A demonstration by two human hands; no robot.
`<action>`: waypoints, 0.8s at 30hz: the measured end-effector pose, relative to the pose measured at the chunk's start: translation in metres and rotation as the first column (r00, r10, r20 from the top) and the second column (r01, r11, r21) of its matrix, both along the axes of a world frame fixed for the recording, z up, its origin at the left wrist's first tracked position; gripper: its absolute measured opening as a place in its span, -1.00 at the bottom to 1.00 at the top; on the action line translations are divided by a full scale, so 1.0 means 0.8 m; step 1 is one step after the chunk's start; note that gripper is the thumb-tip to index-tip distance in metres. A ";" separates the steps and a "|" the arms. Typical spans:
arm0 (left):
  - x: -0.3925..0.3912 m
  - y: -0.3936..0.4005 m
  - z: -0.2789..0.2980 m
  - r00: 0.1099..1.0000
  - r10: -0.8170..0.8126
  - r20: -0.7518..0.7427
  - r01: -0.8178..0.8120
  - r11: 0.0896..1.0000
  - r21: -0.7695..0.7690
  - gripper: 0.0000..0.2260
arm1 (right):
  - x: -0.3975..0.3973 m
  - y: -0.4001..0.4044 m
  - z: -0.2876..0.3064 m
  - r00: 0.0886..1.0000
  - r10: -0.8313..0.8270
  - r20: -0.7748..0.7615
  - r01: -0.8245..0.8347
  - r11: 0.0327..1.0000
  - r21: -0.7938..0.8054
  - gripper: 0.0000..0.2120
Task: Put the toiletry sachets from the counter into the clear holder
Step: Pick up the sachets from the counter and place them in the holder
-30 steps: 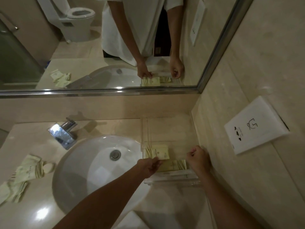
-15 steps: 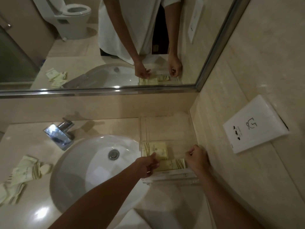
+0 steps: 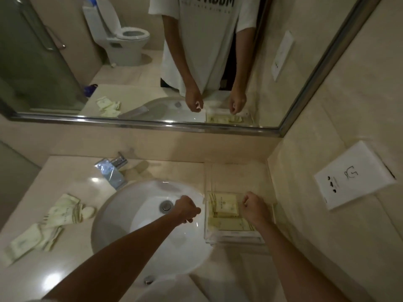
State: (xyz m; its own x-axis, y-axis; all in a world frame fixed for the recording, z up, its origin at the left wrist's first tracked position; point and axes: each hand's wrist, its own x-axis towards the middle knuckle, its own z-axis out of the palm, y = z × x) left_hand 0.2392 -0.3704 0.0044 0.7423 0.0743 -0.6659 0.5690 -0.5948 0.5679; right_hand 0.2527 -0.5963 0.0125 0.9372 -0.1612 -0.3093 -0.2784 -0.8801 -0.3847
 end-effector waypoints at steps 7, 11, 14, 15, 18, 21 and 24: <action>-0.034 0.095 0.008 0.987 -0.052 0.150 0.019 0.977 0.212 -0.87 | -0.005 0.085 0.026 0.976 0.212 -0.042 -0.213 0.976 -0.036 -0.94; -0.059 0.163 0.014 0.987 -0.035 0.155 -0.006 0.967 0.255 -0.79 | -0.014 0.145 0.031 0.944 0.327 -0.037 -0.329 0.943 -0.048 -0.92; -0.079 0.218 0.009 0.987 -0.005 0.160 -0.042 0.957 0.287 -0.86 | -0.022 0.196 0.034 0.915 0.400 -0.049 -0.402 0.914 -0.043 -0.96; -0.086 0.235 0.007 0.986 0.007 0.169 -0.057 0.954 0.295 -0.86 | -0.025 0.213 0.034 0.904 0.425 -0.053 -0.428 0.903 -0.043 -0.97; -0.109 0.286 0.003 0.985 0.053 0.167 -0.104 0.945 0.311 -0.79 | -0.033 0.263 0.034 0.854 0.516 -0.067 -0.519 0.854 -0.040 -0.95; -0.134 0.337 -0.010 0.981 0.132 0.142 -0.171 0.931 0.321 -0.76 | -0.042 0.310 0.032 0.805 0.587 -0.084 -0.591 0.806 -0.030 -0.93; -0.159 0.385 -0.025 0.975 0.180 0.129 -0.215 0.910 0.353 -0.78 | -0.050 0.357 0.029 0.751 0.653 -0.099 -0.656 0.755 -0.003 -0.95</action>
State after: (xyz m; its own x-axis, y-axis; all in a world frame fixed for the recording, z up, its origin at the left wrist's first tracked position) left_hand 0.1119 -0.0627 -0.0155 0.7436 0.4494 -0.4950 0.6523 -0.6504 0.3893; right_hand 0.2125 -0.3105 0.0361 0.7873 0.4690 -0.4003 0.3404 -0.8719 -0.3521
